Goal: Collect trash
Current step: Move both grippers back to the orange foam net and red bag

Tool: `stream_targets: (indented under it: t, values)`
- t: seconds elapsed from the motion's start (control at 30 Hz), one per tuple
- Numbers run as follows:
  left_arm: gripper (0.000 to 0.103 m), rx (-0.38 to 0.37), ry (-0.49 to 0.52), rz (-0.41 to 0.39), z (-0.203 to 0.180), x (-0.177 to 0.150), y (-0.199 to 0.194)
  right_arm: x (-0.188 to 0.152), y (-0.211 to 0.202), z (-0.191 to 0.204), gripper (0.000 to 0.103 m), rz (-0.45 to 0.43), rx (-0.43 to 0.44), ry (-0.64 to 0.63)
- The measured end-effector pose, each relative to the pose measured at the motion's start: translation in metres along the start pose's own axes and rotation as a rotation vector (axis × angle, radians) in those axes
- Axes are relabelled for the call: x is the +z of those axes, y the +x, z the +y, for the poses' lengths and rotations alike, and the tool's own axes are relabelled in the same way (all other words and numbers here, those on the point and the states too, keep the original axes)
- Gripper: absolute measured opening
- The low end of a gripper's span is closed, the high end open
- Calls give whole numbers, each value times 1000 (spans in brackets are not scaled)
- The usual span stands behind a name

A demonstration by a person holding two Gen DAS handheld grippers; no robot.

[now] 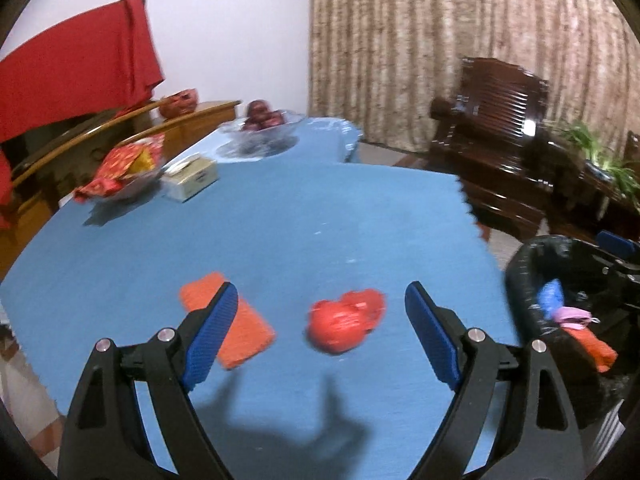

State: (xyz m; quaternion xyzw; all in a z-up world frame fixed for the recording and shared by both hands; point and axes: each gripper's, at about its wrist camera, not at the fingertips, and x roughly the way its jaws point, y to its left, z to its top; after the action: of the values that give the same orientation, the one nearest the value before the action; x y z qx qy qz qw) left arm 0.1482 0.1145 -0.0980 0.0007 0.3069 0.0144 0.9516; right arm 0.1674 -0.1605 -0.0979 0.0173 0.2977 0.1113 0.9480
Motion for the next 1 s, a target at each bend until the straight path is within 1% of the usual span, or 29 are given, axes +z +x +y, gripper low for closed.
stream_targets:
  t: [0.23, 0.43, 0.73, 1.0]
  values:
    - [83, 66, -37, 33, 46, -7, 20, 0, 30, 40, 97, 14, 50, -41]
    - [80, 97, -62, 86, 74, -20, 45, -6, 58, 71, 97, 42, 69, -72]
    - [77, 98, -112, 173, 96, -33, 84, -19, 88, 95, 97, 85, 88, -99]
    - [68, 75, -158, 245, 106, -42, 111, -26, 106, 104, 97, 120, 95, -113]
